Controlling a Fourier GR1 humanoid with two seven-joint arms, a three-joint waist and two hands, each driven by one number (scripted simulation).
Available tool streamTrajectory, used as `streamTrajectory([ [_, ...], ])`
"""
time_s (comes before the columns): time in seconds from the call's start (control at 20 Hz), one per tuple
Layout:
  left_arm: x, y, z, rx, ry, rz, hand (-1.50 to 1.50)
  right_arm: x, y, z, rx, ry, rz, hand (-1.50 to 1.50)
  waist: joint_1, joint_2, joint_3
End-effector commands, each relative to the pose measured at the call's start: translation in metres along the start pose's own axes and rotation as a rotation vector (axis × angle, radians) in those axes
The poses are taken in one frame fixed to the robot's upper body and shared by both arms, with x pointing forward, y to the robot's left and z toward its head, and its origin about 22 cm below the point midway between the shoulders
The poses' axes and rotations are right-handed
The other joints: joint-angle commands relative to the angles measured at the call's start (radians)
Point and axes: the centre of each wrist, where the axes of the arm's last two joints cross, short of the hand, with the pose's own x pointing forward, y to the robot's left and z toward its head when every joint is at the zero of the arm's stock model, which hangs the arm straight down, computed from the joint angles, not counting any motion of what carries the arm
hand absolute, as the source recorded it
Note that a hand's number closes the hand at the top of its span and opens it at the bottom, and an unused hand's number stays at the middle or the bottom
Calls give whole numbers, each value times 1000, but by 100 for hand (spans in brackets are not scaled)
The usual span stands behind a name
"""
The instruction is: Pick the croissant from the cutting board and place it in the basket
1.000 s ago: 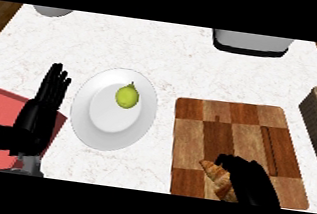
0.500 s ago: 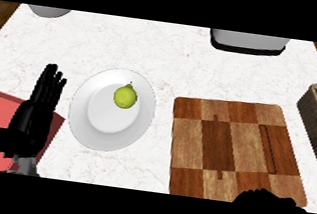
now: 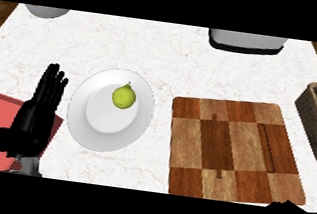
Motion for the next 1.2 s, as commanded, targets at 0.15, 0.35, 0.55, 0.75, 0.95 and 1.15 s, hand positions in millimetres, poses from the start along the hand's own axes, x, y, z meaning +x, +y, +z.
streamTrajectory([
  [0.15,5,1,4,-1,0,-5,0,31,-62,25,-106,17,-59,150,3,1,0],
  [0.35,-3,-3,9,-10,5,-9,0,24,-78,19,-149,84,48,150,13,4,-1],
  [0.55,-10,2,0,-28,17,-13,0,6,-100,11,-172,128,153,150,10,5,-1],
  [0.75,-1,4,5,-1,-2,4,0,-23,-121,5,-217,157,114,150,9,-2,0],
  [0.95,-1,2,-5,-13,15,-1,0,-56,-164,-1,-270,190,43,150,19,4,1],
  [1.15,7,-8,1,-45,11,6,0,-89,-208,-5,-297,219,35,150,37,6,2],
])
